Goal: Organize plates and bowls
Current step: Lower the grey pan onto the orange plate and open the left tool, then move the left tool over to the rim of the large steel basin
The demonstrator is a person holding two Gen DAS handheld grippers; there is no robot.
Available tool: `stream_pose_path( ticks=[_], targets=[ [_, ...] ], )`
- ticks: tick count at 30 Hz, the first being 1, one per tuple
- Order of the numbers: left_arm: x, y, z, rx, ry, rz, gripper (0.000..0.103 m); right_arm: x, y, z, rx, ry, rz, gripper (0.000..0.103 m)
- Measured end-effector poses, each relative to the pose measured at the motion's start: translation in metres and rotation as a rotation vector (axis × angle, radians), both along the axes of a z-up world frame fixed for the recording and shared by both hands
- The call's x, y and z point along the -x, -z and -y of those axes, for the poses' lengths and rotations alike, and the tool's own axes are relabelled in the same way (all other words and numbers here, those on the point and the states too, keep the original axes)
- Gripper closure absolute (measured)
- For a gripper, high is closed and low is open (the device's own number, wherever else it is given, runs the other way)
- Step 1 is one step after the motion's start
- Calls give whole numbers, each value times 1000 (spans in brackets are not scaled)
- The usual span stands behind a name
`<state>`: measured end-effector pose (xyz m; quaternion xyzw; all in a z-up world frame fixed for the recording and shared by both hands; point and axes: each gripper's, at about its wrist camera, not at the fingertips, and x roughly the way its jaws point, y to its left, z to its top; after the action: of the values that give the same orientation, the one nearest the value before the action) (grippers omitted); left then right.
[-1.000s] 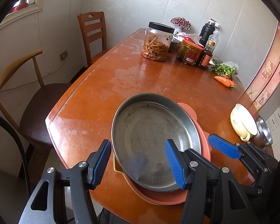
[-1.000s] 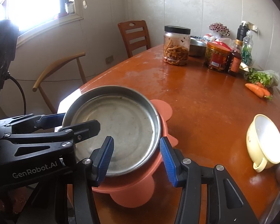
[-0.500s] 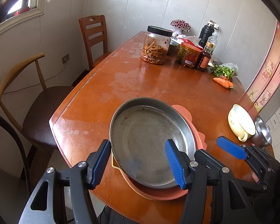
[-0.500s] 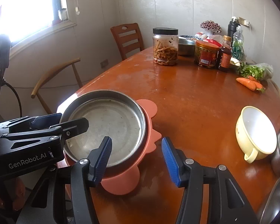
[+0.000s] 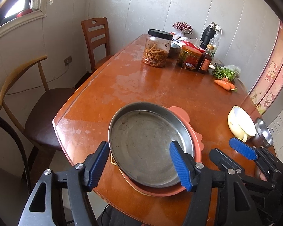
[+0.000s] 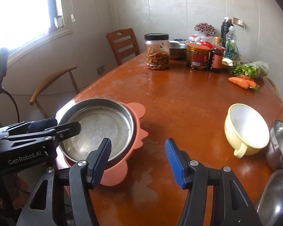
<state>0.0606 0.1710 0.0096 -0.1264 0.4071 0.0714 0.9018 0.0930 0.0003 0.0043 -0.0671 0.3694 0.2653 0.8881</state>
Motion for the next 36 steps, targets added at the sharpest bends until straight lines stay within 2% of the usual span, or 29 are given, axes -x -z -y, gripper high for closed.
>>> stream_pose_path(
  ticks=[7,16,36],
  targets=[
    [6,-8,6,-11,-10,18,35,4,-7,13,-20,29,13,38],
    [19,-24,29,-41,23,53,32,17,-24,33,-56,57,59,34],
    [31,-46,97,-106,108,97,30,54,-53,95,-109,95,140,29]
  ],
)
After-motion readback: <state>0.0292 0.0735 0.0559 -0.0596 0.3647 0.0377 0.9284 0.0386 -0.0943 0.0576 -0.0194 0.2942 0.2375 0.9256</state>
